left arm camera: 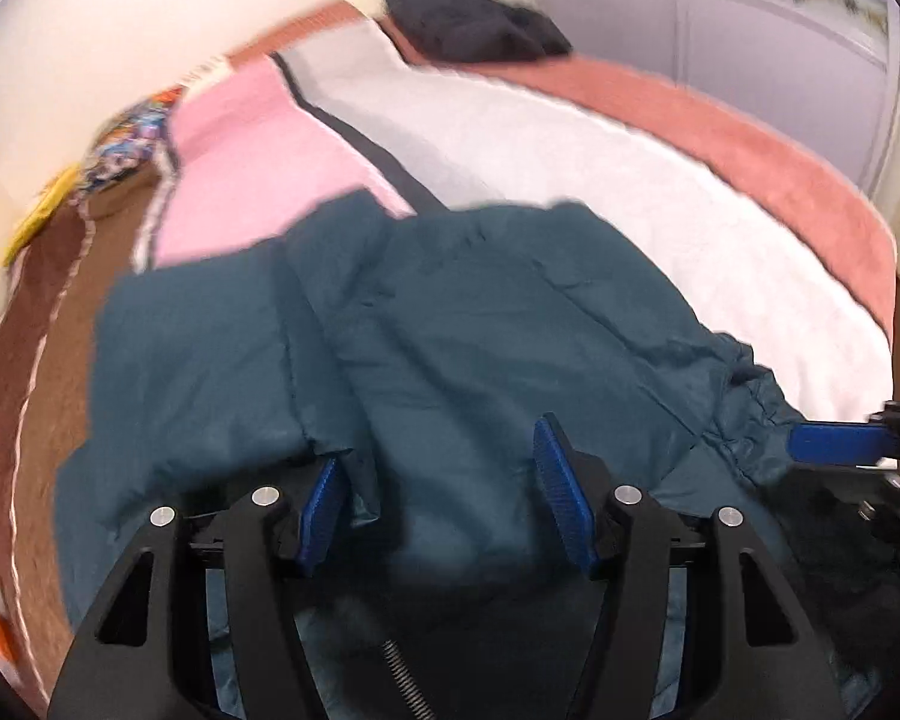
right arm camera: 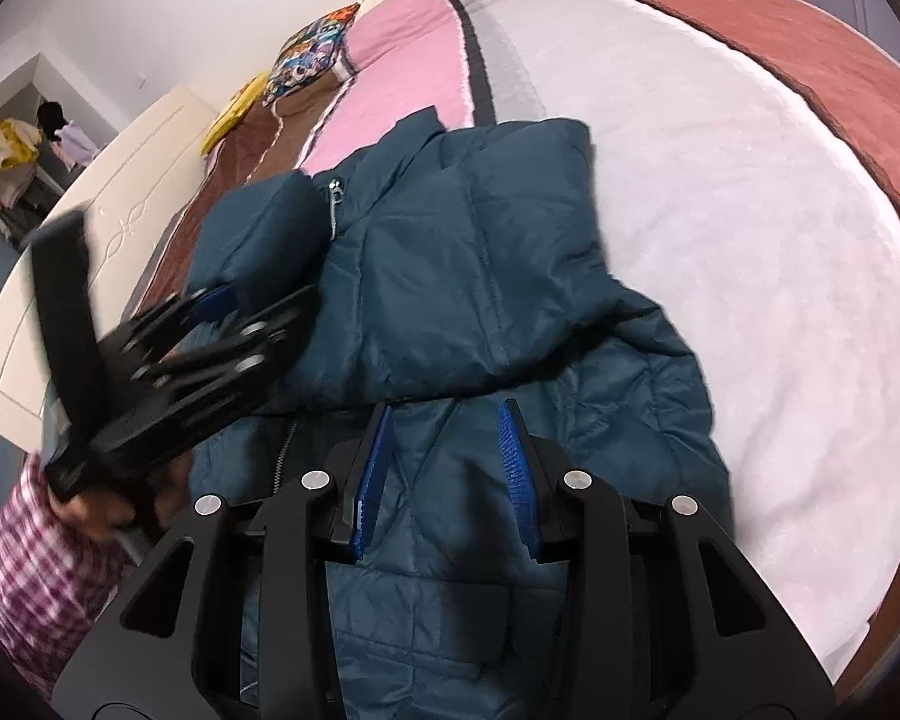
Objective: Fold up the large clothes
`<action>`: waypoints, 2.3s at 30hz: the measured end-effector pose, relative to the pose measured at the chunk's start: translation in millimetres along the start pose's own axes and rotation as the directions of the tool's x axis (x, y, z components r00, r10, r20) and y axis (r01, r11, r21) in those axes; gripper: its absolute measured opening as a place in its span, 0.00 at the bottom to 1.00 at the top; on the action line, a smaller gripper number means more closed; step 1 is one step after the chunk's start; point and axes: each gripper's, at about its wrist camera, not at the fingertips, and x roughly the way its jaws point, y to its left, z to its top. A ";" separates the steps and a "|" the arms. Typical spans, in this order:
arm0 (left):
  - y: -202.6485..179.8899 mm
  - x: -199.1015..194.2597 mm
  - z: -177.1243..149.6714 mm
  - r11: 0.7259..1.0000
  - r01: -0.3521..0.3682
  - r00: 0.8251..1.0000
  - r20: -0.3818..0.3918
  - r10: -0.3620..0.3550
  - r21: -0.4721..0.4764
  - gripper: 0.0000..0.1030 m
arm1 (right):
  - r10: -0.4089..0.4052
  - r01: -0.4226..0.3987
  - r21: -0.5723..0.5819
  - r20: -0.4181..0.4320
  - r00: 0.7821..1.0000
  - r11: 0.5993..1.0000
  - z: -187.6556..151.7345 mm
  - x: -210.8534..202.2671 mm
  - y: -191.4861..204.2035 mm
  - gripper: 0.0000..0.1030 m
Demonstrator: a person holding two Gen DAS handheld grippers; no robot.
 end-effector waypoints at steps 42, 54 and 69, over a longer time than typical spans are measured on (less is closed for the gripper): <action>206.4 -29.0 -151.5 0.764 -0.191 0.981 -0.087 0.175 -0.617 0.52 | 0.051 -0.053 0.007 0.113 0.992 0.999 78.2 43.2 49.7 0.12; 208.1 -18.6 -158.7 0.774 -0.177 0.984 -0.099 0.148 -0.607 0.53 | -0.043 0.062 0.117 -0.160 0.986 0.991 77.2 136.9 16.1 0.01; 247.3 -45.0 -161.1 0.634 -0.139 0.986 -0.043 0.164 -0.761 0.53 | -0.054 0.054 0.224 -0.007 0.999 0.973 81.8 77.4 5.2 0.55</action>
